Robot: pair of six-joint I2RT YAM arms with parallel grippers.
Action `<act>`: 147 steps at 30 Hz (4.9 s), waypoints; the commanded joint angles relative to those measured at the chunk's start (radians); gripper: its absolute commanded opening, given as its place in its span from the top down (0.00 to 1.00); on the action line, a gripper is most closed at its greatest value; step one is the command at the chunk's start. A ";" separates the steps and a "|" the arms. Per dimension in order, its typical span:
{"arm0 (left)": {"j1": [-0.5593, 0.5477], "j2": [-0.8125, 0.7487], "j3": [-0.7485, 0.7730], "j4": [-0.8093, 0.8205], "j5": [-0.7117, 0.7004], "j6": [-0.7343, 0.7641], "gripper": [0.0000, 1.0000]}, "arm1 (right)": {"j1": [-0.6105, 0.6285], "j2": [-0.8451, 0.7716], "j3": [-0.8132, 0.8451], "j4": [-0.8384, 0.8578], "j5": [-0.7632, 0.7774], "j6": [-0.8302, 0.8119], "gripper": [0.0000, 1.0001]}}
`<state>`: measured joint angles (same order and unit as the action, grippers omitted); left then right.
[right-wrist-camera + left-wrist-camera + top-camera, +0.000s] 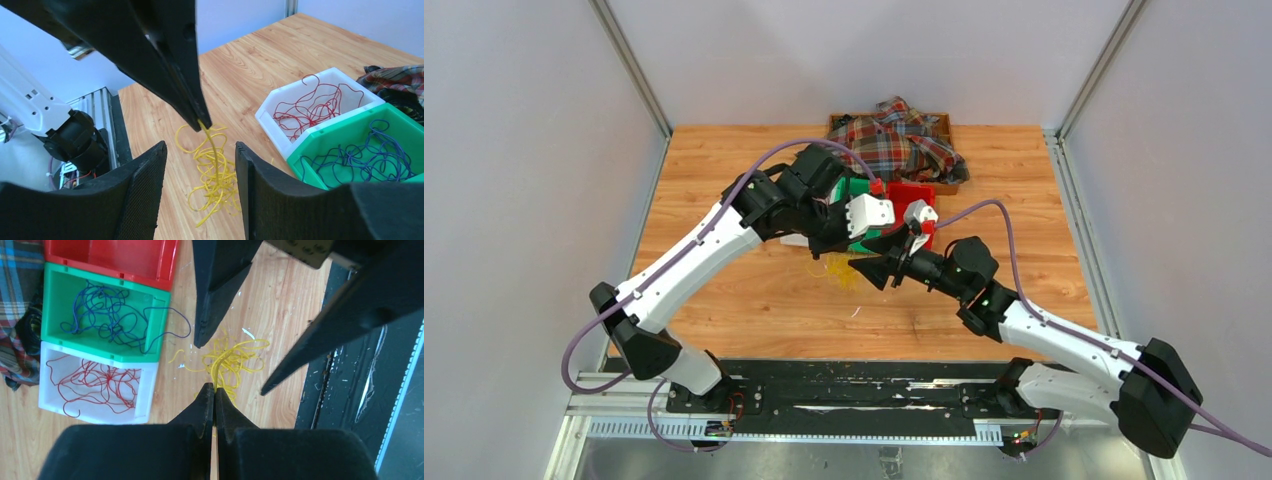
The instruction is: Untangle the cables
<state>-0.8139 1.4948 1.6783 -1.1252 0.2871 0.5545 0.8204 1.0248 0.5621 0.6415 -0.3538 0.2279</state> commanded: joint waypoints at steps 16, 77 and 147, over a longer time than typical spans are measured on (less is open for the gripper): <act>0.001 -0.043 0.159 -0.135 0.209 0.047 1.00 | 0.048 0.108 0.033 0.120 0.176 -0.069 0.64; 0.001 -0.296 0.426 0.683 -0.301 -0.044 0.99 | 0.148 -0.164 -0.131 -0.292 0.550 0.062 0.37; 0.061 -0.207 0.668 0.440 -0.070 -0.073 0.99 | 0.191 0.702 0.292 0.279 0.457 -0.079 0.48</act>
<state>-0.7593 1.2816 2.2791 -0.7433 0.2714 0.4007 0.9989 1.7088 0.8989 0.8707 0.0834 0.0940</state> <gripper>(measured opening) 0.017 0.556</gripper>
